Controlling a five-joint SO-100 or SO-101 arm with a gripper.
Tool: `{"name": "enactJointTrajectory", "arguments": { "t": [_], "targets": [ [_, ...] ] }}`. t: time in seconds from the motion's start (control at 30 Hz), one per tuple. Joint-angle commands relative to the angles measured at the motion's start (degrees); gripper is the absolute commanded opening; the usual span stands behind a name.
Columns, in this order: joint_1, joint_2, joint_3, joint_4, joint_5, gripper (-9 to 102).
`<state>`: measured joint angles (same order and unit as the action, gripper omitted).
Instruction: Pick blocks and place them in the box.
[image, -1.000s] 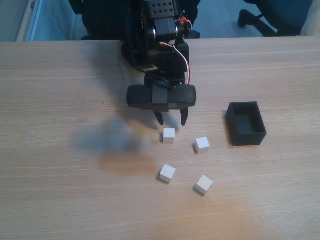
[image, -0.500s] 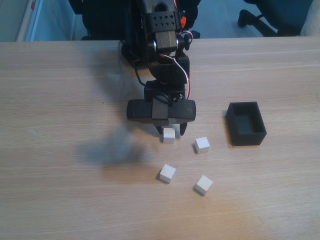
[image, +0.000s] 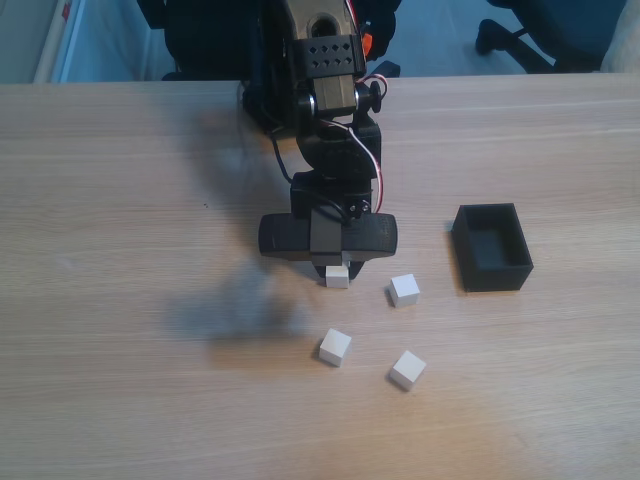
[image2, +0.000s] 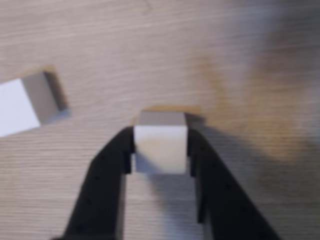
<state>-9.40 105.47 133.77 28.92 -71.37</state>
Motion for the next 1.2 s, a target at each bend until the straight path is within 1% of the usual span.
{"name": "enactJointTrajectory", "arguments": {
  "t": [0.0, 0.13, 0.3, 0.43, 0.57, 0.8, 1.0, 1.17],
  "targets": [
    [0.6, 1.1, -2.9, 0.3, -0.5, 0],
    [-1.0, 5.3, -3.0, 3.1, -0.2, 0],
    [-7.8, 11.3, -5.5, 10.2, 1.2, 0],
    [-14.9, 12.6, -11.4, 16.3, 4.0, 0],
    [-20.7, 9.7, -20.0, 20.0, 7.4, 0],
    [-27.5, 1.8, -34.7, 24.0, 11.2, 0],
    [-29.7, -3.7, -40.6, 25.0, 12.3, 0],
    [-30.1, -5.1, -41.6, 25.4, 13.2, 9]
  ]
}}
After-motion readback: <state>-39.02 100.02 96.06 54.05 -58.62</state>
